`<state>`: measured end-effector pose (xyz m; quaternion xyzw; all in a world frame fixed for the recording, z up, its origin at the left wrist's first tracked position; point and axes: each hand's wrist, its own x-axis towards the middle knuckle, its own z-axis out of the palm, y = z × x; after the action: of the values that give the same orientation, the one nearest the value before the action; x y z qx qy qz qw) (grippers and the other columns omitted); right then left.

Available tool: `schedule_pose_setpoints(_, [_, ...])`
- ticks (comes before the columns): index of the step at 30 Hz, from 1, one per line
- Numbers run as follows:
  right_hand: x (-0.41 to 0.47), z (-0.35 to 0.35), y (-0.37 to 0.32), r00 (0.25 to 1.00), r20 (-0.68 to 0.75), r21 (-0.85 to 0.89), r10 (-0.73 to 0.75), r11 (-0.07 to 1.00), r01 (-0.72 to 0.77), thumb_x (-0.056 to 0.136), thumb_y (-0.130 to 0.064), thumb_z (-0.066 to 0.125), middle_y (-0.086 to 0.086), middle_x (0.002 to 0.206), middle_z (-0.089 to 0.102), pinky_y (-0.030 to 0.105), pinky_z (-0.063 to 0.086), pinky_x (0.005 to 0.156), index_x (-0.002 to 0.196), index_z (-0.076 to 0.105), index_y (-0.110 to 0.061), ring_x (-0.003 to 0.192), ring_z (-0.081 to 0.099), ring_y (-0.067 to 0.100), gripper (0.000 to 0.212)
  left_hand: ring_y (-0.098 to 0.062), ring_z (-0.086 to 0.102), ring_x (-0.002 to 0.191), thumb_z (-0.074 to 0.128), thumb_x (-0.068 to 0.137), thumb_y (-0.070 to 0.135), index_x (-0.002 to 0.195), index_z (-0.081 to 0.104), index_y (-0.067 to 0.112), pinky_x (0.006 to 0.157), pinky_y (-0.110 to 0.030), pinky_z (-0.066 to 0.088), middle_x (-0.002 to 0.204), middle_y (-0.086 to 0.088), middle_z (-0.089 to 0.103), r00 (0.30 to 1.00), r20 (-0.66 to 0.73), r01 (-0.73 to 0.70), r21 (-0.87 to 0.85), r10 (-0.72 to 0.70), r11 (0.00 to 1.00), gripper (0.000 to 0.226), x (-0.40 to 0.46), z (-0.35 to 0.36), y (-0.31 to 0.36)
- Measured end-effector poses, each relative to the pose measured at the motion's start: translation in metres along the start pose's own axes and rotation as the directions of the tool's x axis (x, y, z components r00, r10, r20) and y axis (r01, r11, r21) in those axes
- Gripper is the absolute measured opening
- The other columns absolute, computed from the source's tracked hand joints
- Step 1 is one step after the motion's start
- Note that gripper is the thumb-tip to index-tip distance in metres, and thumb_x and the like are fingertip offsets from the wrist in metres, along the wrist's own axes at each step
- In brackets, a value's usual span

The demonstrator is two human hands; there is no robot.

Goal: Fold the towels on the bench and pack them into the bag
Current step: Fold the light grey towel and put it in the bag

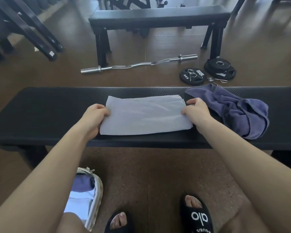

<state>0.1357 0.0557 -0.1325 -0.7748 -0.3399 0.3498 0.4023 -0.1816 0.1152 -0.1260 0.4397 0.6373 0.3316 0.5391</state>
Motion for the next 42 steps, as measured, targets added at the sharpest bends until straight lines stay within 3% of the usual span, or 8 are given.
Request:
schedule_pose_setpoints(5, [0.007,-0.002,-0.004,1.000,0.029,0.093,0.010,0.996,-0.013,0.074,0.003,0.053,0.006,0.090,0.063,0.034,0.046,0.069,0.084,0.064,-0.018,0.088,0.056,0.028,0.025,-0.012,0.046,0.065,0.051,0.083,-0.009,0.079,0.044,0.023,0.053,-0.028,0.035,0.074,0.005,0.046,0.986,-0.024,-0.166,-0.001,0.166,0.986,0.033,0.000,0.000,-0.007])
schedule_pose_setpoints(9, [0.011,-0.002,-0.009,0.998,0.064,0.184,0.027,0.982,-0.039,0.079,0.009,0.047,0.006,0.091,0.061,0.043,0.053,0.080,0.090,0.065,-0.014,0.092,0.057,0.029,0.031,-0.004,0.043,0.050,0.044,0.081,-0.017,0.082,0.042,0.023,0.048,-0.024,0.032,0.058,0.013,0.040,0.968,-0.026,-0.250,-0.072,0.249,0.966,0.040,-0.001,0.001,-0.001])
schedule_pose_setpoints(18, [0.024,0.002,-0.015,0.998,-0.019,0.237,-0.053,0.970,0.056,0.073,0.010,0.050,0.004,0.077,0.057,0.027,0.038,0.059,0.078,0.060,-0.014,0.071,0.049,0.022,0.026,-0.011,0.058,0.064,0.043,0.083,-0.013,0.090,0.046,0.024,0.052,-0.025,0.043,0.070,0.007,0.060,0.968,-0.078,-0.249,-0.166,0.239,0.954,0.037,0.005,0.004,0.007])
schedule_pose_setpoints(23, [0.030,0.014,-0.003,0.990,-0.065,-0.065,-0.126,0.990,0.122,0.086,-0.008,0.059,-0.001,0.098,0.064,0.032,0.049,0.081,0.093,0.059,-0.022,0.095,0.059,0.021,0.015,-0.017,0.063,0.098,0.058,0.093,0.010,0.125,0.050,0.024,0.090,-0.041,0.053,0.116,0.005,0.065,0.964,-0.191,-0.166,0.122,0.187,0.979,0.035,0.021,0.011,-0.006])
schedule_pose_setpoints(34, [0.025,0.019,0.003,0.961,-0.089,-0.252,-0.261,0.940,0.231,0.092,-0.010,0.054,0.008,0.103,0.065,0.038,0.050,0.084,0.113,0.055,-0.012,0.096,0.061,0.027,0.022,-0.022,0.062,0.102,0.064,0.096,0.023,0.135,0.046,0.016,0.083,-0.034,0.046,0.109,0.001,0.061,0.911,-0.189,-0.258,0.432,0.367,0.864,0.043,0.023,0.013,-0.012])
schedule_pose_setpoints(37, [0.018,0.028,0.002,0.917,-0.107,-0.504,-0.385,0.816,0.284,0.091,-0.002,0.051,0.019,0.117,0.058,0.044,0.048,0.088,0.125,0.050,-0.006,0.104,0.058,0.037,0.034,-0.030,0.056,0.113,0.060,0.097,0.019,0.145,0.037,0.013,0.090,-0.039,0.046,0.126,-0.008,0.055,0.878,-0.146,-0.290,0.597,0.456,0.748,0.054,0.016,0.019,-0.012])
schedule_pose_setpoints(39, [0.010,0.037,-0.003,0.830,-0.077,-0.747,-0.552,0.583,0.319,0.088,-0.003,0.052,0.021,0.123,0.053,0.045,0.045,0.087,0.136,0.045,-0.004,0.107,0.055,0.040,0.048,-0.036,0.045,0.130,0.056,0.099,0.019,0.154,0.029,0.012,0.105,-0.046,0.042,0.149,-0.016,0.042,0.821,-0.050,-0.341,0.757,0.569,0.558,0.062,0.009,0.027,-0.010])
schedule_pose_setpoints(42, [-0.014,0.066,-0.022,0.670,0.166,-0.741,-0.724,0.357,0.569,0.093,-0.019,0.051,0.016,0.140,0.049,0.046,0.041,0.103,0.149,0.038,-0.010,0.127,0.048,0.035,0.059,-0.034,0.024,0.151,0.044,0.104,0.028,0.161,0.023,0.016,0.123,-0.044,0.022,0.166,-0.016,0.023,0.725,0.246,-0.487,0.843,0.643,0.227,0.062,0.002,0.050,-0.001])
